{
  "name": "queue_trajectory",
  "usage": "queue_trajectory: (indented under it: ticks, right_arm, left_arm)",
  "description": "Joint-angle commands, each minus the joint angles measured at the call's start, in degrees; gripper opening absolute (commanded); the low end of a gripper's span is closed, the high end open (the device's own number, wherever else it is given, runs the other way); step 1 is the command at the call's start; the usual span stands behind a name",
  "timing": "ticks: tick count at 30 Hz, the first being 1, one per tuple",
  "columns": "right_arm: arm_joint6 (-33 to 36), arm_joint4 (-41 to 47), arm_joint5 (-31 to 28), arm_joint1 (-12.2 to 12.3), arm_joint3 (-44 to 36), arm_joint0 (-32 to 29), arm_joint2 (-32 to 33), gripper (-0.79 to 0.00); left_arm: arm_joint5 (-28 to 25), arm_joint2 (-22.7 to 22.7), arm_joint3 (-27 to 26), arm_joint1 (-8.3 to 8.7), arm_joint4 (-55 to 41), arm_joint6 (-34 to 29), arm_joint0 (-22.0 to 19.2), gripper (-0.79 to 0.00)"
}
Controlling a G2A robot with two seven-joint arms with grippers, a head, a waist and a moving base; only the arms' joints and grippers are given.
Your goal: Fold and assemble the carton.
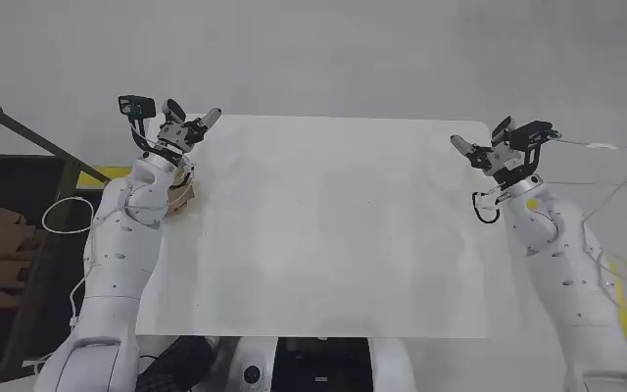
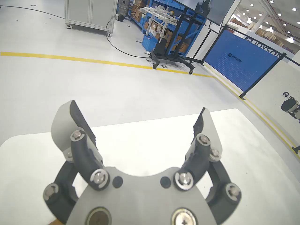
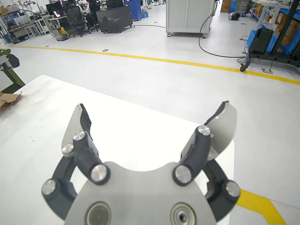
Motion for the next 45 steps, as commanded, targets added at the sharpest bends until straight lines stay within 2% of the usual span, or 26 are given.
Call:
queue_trajectory:
  ticks: [1, 19, 21, 30, 40, 45]
  right_arm:
    - [0.00, 0.00, 0.00, 0.00, 0.00, 0.00, 0.00, 0.000]
    - [0.00, 0.00, 0.00, 0.00, 0.00, 0.00, 0.00, 0.000]
    - [0.00, 0.00, 0.00, 0.00, 0.00, 0.00, 0.00, 0.000]
    - [0.00, 0.00, 0.00, 0.00, 0.00, 0.00, 0.00, 0.000]
    - [0.00, 0.00, 0.00, 0.00, 0.00, 0.00, 0.00, 0.000]
    - [0.00, 0.00, 0.00, 0.00, 0.00, 0.00, 0.00, 0.000]
  left_arm:
    - [0.00, 0.00, 0.00, 0.00, 0.00, 0.00, 0.00, -0.001]
    - [0.18, -0.02, -0.01, -0.01, -0.12, -0.08, 0.11, 0.000]
    - [0.56, -0.34, -0.77, -0.02, -2.33, -1.57, 0.49, 0.000]
    - [-1.27, -6.31, -2.13, 1.15, -19.67, -18.18, 1.34, 0.000]
    - [0.55, -13.01, -1.96, 3.25, -29.13, -34.51, 2.40, 0.000]
    - [0.90, -16.61, 0.15, 4.46, -32.31, -40.66, 2.30, 0.000]
